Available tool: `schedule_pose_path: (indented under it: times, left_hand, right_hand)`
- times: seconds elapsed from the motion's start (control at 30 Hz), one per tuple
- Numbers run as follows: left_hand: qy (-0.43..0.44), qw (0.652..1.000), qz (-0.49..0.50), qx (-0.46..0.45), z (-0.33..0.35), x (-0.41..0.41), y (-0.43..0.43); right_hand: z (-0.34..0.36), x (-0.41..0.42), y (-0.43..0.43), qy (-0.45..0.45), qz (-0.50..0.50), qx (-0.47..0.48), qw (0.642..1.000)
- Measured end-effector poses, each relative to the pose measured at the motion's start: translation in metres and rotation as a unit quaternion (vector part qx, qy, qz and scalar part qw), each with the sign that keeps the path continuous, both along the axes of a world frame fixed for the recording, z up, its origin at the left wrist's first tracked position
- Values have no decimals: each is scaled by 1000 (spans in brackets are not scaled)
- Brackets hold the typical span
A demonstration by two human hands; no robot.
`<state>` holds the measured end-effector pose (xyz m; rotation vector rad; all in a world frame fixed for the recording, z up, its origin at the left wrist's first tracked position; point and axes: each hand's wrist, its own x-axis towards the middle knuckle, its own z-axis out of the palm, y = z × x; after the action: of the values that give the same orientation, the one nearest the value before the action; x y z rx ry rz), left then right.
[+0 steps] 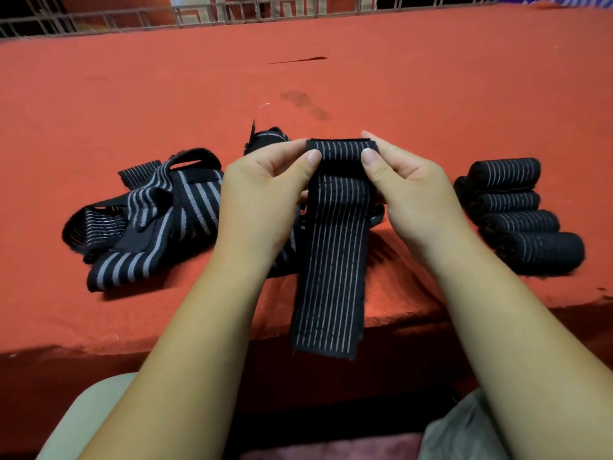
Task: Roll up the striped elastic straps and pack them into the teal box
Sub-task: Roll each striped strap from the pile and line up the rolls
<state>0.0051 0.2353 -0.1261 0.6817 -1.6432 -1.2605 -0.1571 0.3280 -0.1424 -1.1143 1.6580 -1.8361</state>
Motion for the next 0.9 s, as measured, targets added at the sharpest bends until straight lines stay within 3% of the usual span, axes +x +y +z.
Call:
schedule_pose_path:
  times: [0.37, 0.6, 0.9]
  left_hand:
    - [23, 997, -31, 68, -1, 8, -6]
    - [-7, 999, -37, 32, -4, 14, -12]
    - [20, 998, -54, 6, -9, 18, -19]
  right_hand:
    - [-3, -2, -4, 25, 33, -26, 999]
    - [-4, 0, -5, 25, 66, -31, 997]
    - [0, 6, -7, 1, 73, -37, 997]
